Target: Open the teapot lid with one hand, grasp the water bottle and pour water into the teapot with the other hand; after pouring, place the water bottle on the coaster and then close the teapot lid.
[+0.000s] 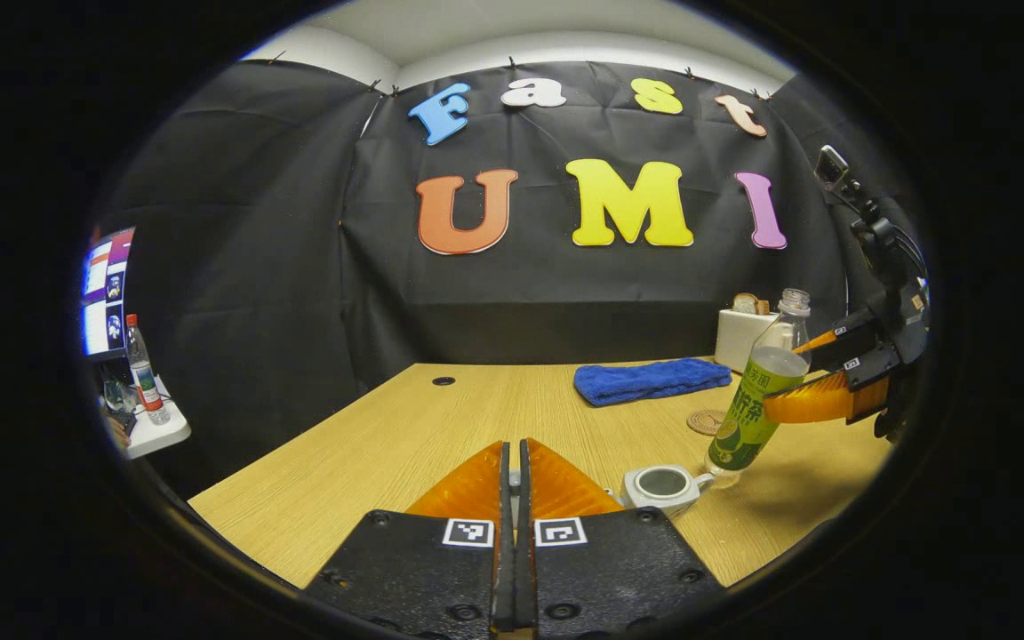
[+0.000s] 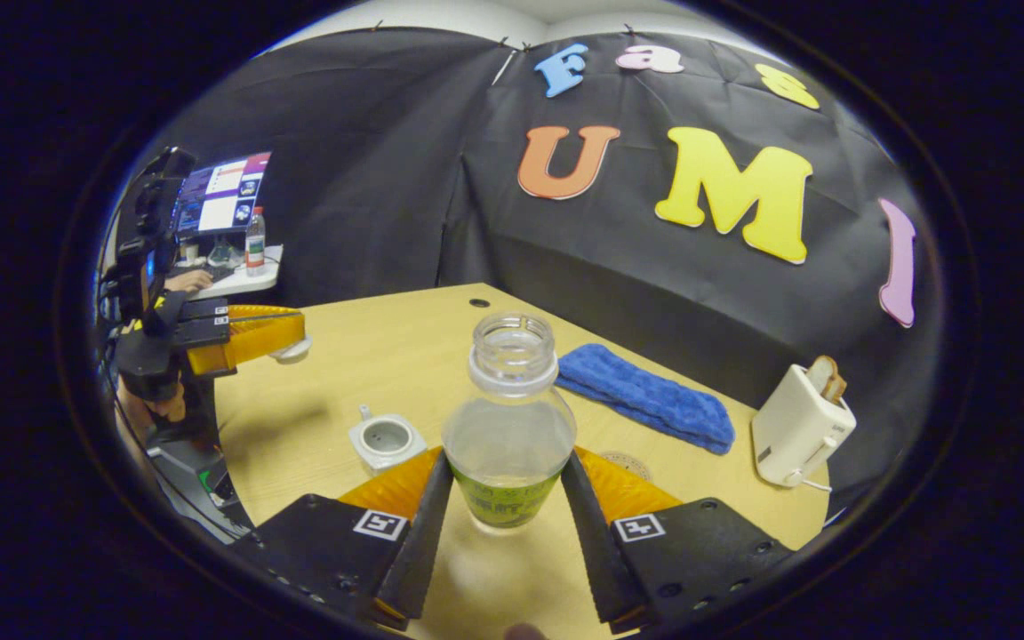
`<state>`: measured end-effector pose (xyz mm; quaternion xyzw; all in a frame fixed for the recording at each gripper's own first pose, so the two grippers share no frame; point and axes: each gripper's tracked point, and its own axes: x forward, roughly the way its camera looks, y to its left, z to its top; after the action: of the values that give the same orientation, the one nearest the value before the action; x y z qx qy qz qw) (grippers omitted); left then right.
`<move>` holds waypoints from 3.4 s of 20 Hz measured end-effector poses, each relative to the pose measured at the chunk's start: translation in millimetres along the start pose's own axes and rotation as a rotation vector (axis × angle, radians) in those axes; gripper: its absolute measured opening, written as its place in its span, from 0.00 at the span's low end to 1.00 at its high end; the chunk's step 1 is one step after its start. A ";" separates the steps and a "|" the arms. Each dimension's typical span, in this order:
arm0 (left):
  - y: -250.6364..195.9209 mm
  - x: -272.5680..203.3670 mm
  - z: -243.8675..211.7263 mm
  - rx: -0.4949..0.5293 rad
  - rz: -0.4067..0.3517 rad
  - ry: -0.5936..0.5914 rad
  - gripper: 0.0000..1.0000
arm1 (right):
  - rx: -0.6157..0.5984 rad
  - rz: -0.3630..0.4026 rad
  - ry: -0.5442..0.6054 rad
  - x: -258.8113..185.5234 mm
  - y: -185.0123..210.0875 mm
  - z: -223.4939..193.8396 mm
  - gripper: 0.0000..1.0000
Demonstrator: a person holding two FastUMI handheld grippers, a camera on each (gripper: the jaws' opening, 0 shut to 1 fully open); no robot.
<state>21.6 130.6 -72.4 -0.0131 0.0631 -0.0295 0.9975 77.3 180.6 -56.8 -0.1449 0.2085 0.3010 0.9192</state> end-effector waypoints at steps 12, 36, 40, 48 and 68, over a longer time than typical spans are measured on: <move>-0.1 -1.1 1.1 0.030 -0.012 -0.010 0.02 | -0.681 -0.415 -0.019 13.7 -12.4 21.0 0.59; 30.4 -8.7 -7.6 0.010 -0.001 -0.002 0.02 | -1.538 -0.607 -0.099 79.6 9.0 29.7 0.59; 30.9 -10.3 -6.7 0.006 -0.003 -0.003 0.02 | -1.633 -0.619 -0.101 79.8 12.3 30.5 0.60; 29.0 -9.8 -5.9 0.003 -0.010 -0.005 0.02 | -1.745 -0.654 -0.112 78.7 15.2 38.5 0.59; 28.3 -9.8 -5.1 0.000 -0.010 -0.008 0.02 | -1.702 -0.611 -0.172 72.4 22.0 47.6 0.59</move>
<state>12.9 159.3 -77.1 -0.0135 0.0592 -0.0343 0.9976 130.9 252.0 -52.5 -0.8010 -0.2011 0.1062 0.5537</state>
